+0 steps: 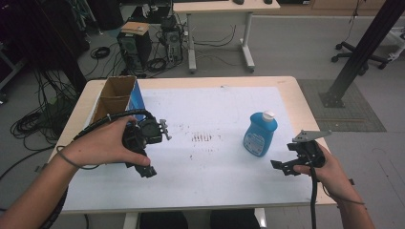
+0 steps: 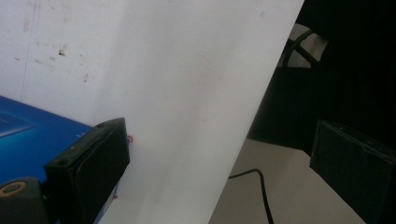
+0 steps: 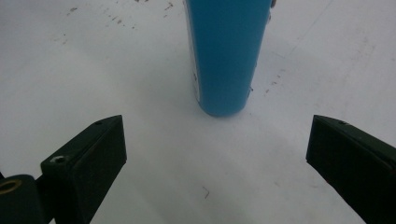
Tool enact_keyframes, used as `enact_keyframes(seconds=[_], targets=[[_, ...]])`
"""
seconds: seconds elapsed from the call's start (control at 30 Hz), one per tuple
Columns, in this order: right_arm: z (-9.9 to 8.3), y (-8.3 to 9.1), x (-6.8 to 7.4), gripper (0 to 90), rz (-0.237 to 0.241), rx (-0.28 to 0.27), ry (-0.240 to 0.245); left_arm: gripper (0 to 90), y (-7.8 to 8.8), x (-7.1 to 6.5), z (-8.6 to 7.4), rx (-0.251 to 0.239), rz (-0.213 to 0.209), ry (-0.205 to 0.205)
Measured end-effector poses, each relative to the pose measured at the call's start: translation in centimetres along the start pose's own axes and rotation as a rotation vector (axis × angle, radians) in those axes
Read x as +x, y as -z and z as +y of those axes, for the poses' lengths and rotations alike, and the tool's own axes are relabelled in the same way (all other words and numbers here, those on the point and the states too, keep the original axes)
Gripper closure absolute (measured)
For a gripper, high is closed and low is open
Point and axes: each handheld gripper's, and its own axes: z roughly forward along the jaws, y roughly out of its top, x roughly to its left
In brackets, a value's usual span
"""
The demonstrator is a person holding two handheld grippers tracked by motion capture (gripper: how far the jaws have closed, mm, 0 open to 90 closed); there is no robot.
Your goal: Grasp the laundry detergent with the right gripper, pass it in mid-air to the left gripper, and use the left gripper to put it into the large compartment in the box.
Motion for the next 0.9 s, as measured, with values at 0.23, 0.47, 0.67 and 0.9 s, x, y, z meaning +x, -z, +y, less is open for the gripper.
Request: enact_keyframes(seconds=[0.23,0.47,0.67,0.9], targets=[[-0.1,-0.4,0.0,4.4,0.01,-0.053,0.003,5.0,0.0,0.1,-0.2,0.001,0.0,0.002],[-0.2,-0.9,-0.1,3.9,0.026,-0.13,0.002,5.0,-0.1,0.1,-0.4,0.0,-0.003,0.009],[-0.2,-1.4,-0.2,3.6,0.03,-0.159,0.005,5.0,-0.3,0.1,-0.4,0.0,-0.004,0.008],[-0.3,-2.7,-0.5,3.3,0.034,-0.187,0.006,5.0,-0.3,0.2,-0.4,0.001,-0.005,0.008]])
